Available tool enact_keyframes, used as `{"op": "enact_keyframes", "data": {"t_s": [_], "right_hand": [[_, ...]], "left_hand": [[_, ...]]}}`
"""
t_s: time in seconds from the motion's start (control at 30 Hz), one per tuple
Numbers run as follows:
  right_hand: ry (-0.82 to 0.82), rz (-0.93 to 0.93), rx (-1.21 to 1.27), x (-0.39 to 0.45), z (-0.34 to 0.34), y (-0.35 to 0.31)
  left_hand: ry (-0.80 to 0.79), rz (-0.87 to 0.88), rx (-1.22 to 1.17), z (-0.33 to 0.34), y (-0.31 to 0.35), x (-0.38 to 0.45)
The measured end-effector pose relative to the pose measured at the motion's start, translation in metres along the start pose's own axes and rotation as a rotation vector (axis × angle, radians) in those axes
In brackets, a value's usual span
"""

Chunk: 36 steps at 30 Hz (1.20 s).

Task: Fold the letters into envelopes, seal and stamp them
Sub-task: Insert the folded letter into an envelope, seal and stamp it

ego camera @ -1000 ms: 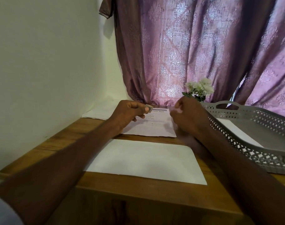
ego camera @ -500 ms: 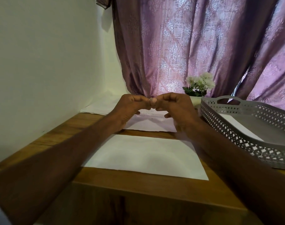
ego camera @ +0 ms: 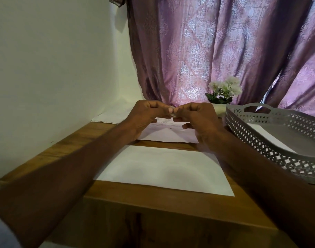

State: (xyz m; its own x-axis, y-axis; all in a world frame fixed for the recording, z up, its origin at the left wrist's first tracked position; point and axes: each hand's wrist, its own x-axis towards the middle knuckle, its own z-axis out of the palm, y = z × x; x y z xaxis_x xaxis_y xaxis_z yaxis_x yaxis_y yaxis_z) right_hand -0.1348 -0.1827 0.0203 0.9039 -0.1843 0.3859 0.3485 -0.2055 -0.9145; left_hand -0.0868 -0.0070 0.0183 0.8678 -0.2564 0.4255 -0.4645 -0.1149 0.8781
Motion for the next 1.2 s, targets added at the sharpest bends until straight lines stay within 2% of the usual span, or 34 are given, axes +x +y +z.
{"op": "enact_keyframes", "data": {"t_s": [0.33,0.57,0.83,1.0,1.2], "right_hand": [[0.015,0.137,0.202,0.0029,0.0048,-0.0001],[-0.011,0.15,0.245,0.004,0.0034,0.0016],[-0.007,0.187,0.251,0.0039,0.0041,0.0047],[-0.03,0.173,0.223,0.0036,0.0031,0.0046],[-0.003,0.155,0.226,0.0053,0.0038,0.0032]], "left_hand": [[0.009,-0.121,-0.082,-0.0012,-0.0012,-0.0013],[0.061,-0.067,-0.063,0.0003,0.0039,-0.0022],[0.026,-0.021,-0.044,-0.0001,-0.0009,-0.0014],[-0.052,-0.003,-0.07,-0.0042,-0.0029,0.0024],[-0.008,0.011,-0.086,-0.0021,-0.0046,0.0051]]}}
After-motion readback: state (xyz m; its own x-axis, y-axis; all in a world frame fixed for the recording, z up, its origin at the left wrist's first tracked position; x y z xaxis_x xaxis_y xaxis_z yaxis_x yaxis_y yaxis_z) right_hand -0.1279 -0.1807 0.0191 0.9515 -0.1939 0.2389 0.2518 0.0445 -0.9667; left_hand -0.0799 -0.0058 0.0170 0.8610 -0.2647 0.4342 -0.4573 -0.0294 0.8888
